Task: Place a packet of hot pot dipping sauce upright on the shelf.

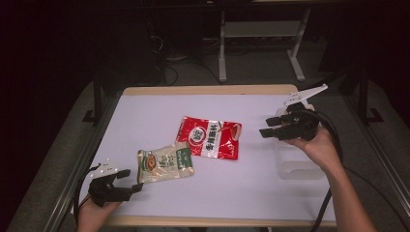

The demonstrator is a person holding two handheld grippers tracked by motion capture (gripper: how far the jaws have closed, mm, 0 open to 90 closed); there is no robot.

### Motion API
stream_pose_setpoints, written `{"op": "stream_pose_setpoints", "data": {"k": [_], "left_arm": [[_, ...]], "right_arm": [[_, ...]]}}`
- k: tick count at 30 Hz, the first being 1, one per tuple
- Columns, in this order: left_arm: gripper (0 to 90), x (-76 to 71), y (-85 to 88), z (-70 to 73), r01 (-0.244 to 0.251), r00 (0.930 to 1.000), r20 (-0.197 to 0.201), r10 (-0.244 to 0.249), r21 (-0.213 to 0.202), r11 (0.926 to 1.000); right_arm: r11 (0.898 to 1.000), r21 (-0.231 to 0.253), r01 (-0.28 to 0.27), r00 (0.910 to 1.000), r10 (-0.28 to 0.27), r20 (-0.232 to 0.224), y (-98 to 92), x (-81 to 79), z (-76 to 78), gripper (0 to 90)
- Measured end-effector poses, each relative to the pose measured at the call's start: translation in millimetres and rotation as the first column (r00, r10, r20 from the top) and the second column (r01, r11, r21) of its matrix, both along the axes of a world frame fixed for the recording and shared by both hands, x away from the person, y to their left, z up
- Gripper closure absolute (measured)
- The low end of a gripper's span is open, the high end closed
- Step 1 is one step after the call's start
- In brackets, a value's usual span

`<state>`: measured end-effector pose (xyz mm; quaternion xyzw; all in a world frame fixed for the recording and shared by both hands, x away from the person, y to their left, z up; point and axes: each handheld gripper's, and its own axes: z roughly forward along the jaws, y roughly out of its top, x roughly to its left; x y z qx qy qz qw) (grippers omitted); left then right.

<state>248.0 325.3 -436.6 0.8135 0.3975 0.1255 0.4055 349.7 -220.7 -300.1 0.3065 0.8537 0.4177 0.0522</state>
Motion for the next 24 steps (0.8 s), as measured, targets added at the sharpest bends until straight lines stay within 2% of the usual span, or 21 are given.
{"op": "stream_pose_setpoints", "data": {"k": [15, 16, 24], "left_arm": [[23.0, 0.5, 0.5, -0.2, 0.000, 1.0000, 0.001, 0.000, 0.002, 1.0000], [23.0, 0.5, 0.5, -0.2, 0.000, 1.0000, 0.002, 0.000, 0.001, 1.0000], [23.0, 0.6, 0.9, 0.2, -0.005, 1.0000, 0.005, 0.005, -0.001, 1.0000]], "right_arm": [[1.000, 0.000, -0.027, 0.9992, 0.027, -0.031, 22.3, -6.1, -18.2, 41.1], [0.999, 0.001, -0.041, 0.9989, 0.041, -0.020, 25.9, -6.1, -21.0, 40.1], [0.998, 0.002, -0.055, 0.9983, 0.055, -0.019, 44.4, -9.8, -25.0, 37.0]]}}
